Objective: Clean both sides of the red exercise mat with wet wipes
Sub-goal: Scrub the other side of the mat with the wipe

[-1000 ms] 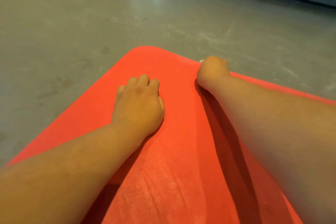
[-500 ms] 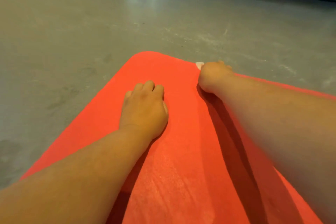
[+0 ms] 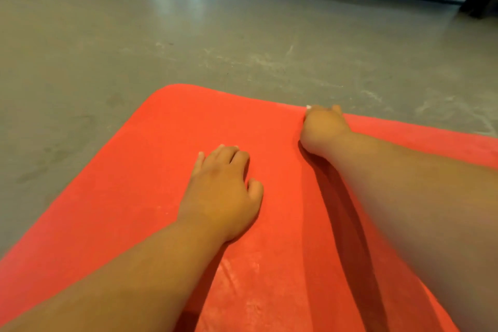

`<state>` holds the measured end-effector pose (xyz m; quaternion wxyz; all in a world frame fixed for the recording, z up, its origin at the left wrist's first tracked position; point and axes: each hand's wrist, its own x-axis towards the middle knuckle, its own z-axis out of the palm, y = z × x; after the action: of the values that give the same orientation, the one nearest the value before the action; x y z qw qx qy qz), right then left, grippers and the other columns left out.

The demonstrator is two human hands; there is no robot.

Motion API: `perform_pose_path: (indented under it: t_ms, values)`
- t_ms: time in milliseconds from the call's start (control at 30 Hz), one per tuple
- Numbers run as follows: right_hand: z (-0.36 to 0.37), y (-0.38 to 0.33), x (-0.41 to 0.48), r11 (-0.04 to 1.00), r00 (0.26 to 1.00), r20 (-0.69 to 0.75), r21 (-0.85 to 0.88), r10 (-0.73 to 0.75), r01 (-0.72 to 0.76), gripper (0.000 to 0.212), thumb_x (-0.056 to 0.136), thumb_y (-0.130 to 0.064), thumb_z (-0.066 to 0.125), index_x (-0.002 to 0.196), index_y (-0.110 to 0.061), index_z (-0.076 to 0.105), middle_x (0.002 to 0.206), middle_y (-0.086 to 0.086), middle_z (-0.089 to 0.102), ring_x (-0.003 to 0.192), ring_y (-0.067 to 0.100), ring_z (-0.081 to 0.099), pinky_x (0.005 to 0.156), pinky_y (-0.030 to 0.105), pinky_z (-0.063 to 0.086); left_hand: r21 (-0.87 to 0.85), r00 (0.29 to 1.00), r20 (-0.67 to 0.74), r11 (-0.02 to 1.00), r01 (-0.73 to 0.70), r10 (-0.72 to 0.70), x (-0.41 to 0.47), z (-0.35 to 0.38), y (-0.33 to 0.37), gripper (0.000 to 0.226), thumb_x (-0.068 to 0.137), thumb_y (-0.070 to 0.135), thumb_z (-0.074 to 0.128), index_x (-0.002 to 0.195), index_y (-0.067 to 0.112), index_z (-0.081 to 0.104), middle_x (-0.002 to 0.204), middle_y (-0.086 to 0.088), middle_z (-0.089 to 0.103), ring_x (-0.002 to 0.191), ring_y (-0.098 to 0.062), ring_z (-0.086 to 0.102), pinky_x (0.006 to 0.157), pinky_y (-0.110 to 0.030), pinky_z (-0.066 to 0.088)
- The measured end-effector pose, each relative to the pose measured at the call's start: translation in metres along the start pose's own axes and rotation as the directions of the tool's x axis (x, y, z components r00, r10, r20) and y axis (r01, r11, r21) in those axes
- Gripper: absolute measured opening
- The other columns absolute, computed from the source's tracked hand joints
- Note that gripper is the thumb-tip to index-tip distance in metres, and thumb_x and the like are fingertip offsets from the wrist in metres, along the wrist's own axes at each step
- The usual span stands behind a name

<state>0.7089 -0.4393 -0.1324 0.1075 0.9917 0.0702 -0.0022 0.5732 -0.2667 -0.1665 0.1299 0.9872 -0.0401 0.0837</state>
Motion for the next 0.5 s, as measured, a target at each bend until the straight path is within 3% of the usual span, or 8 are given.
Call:
perform_pose_path:
  t_ms: [133, 200, 400, 500]
  values:
    - [-0.011, -0.023, 0.01, 0.964, 0.973, -0.065, 0.137, -0.221, 0.228, 0.038, 0.088, -0.004, 0.038, 0.123, -0.008, 0.051, 0.14, 0.014, 0.047, 0.128, 0.03, 0.042, 0.102, 0.031, 0.029, -0.009, 0.999, -0.038, 1.0, -0.014, 0.013, 0.002, -0.002, -0.001, 0.066, 0.074, 0.049, 0.022, 0.124, 0.024, 0.055, 0.138, 0.002, 0.049, 0.134, -0.02, 0.038, 0.115, -0.044, 0.02]
    - [-0.011, -0.019, 0.011, 0.957, 0.971, -0.068, 0.168, -0.229, 0.237, 0.035, 0.089, -0.004, 0.037, 0.12, -0.008, 0.052, 0.135, 0.015, 0.051, 0.125, 0.032, 0.043, 0.099, 0.032, 0.032, -0.008, 0.999, -0.038, 1.0, -0.016, 0.015, 0.001, -0.001, -0.001, 0.064, 0.074, 0.049, 0.024, 0.123, 0.023, 0.056, 0.135, 0.002, 0.051, 0.132, -0.021, 0.04, 0.115, -0.045, 0.024]
    - [0.003, 0.035, 0.009, 0.983, 0.993, -0.033, 0.147, 0.117, -0.111, 0.031, 0.086, -0.005, 0.042, 0.109, -0.005, 0.063, 0.115, 0.017, 0.063, 0.113, 0.036, 0.053, 0.093, 0.037, 0.045, -0.004, 1.0, -0.022, 1.0, -0.005, 0.005, 0.002, -0.001, -0.001, 0.06, 0.075, 0.048, 0.027, 0.123, 0.024, 0.055, 0.133, 0.005, 0.05, 0.131, -0.02, 0.041, 0.116, -0.045, 0.023]
    - [-0.003, 0.033, 0.01, 0.937, 0.979, -0.072, 0.312, 0.19, -0.159, 0.028, 0.088, -0.002, 0.046, 0.109, 0.0, 0.064, 0.114, 0.023, 0.063, 0.108, 0.039, 0.058, 0.088, 0.039, 0.046, -0.006, 0.999, -0.033, 1.0, -0.004, 0.004, 0.002, -0.001, -0.001, 0.065, 0.074, 0.05, 0.022, 0.123, 0.024, 0.055, 0.134, 0.006, 0.05, 0.131, -0.02, 0.04, 0.116, -0.044, 0.023]
